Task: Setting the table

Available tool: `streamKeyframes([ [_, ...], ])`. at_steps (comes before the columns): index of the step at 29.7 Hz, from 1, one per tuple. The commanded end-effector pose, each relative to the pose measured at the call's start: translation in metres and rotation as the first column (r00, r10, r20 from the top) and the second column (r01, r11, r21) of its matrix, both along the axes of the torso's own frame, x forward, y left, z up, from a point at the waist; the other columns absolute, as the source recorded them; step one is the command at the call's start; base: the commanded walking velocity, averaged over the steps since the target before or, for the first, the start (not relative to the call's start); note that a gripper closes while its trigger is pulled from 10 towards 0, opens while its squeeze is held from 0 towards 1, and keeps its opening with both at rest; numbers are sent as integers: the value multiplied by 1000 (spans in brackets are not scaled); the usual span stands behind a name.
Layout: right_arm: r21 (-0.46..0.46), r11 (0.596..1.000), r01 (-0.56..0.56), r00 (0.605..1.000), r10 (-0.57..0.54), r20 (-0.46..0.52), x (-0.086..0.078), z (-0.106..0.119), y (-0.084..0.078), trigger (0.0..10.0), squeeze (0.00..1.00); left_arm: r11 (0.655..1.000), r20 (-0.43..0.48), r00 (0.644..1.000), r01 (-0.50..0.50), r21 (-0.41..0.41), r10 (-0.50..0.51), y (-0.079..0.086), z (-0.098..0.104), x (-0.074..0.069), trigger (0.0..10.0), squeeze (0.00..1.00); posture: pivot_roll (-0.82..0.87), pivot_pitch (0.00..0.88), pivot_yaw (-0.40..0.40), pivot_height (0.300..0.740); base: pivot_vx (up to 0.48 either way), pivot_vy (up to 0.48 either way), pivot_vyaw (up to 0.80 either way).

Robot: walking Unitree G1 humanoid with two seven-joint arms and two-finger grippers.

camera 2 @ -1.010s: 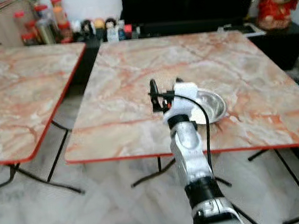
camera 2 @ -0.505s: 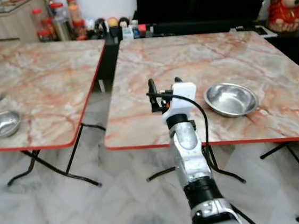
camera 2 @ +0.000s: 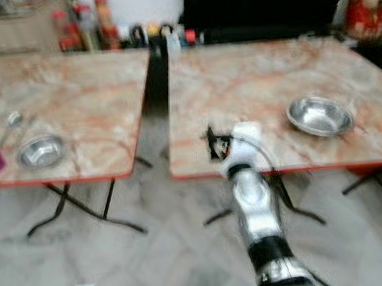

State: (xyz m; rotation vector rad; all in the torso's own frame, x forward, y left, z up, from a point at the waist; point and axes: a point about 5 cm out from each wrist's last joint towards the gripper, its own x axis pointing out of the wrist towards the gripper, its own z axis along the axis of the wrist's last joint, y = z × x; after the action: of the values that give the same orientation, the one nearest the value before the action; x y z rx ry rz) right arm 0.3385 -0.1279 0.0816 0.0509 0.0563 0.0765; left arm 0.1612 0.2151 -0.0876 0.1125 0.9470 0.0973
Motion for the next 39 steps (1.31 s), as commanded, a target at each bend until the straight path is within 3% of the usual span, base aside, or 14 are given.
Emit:
streamKeyframes([
  [1,-30,998,59,992,-62,-114,-12,-26,-23,10000,0,1000,0,1000,6,-9,-6,-5,0,1,10000,0,-42,0,-11,740,0,356,0],
  [5,-94,992,82,952,-106,-287,-42,-71,-41,10000,0,1000,-1,1000,12,-10,-12,-5,-1,1,10000,0,-38,0,-10,740,0,353,0],
  [14,-125,985,115,872,-160,-462,-83,-112,-60,10000,0,1000,-4,1000,20,-8,-20,-4,-1,0,10000,0,-39,0,-5,740,0,354,0],
  [15,-121,984,128,840,-173,-514,-94,-121,-63,10000,0,1000,-5,1000,23,-8,-23,-4,-1,0,10000,0,-41,0,-3,740,0,360,0],
  [22,-97,987,125,734,-157,-660,-128,-147,-66,10000,0,1000,-2,1000,25,-6,-25,-4,0,3,10000,0,-33,0,0,740,0,363,0],
  [25,-139,986,96,667,-168,-726,-146,-159,-68,10000,0,1000,7,1000,18,-2,-18,-2,2,6,10000,0,-22,0,-3,740,0,480,0],
  [29,-134,982,133,654,-188,-733,-148,-160,-69,10000,0,1000,12,1000,4,-2,-4,0,3,7,10000,0,-18,0,-3,740,0,480,0],
  [39,-110,988,109,670,-155,-726,-139,-157,-58,10000,0,1000,8,1000,-5,-3,5,0,2,5,10000,0,-18,0,-3,740,0,480,0],
])
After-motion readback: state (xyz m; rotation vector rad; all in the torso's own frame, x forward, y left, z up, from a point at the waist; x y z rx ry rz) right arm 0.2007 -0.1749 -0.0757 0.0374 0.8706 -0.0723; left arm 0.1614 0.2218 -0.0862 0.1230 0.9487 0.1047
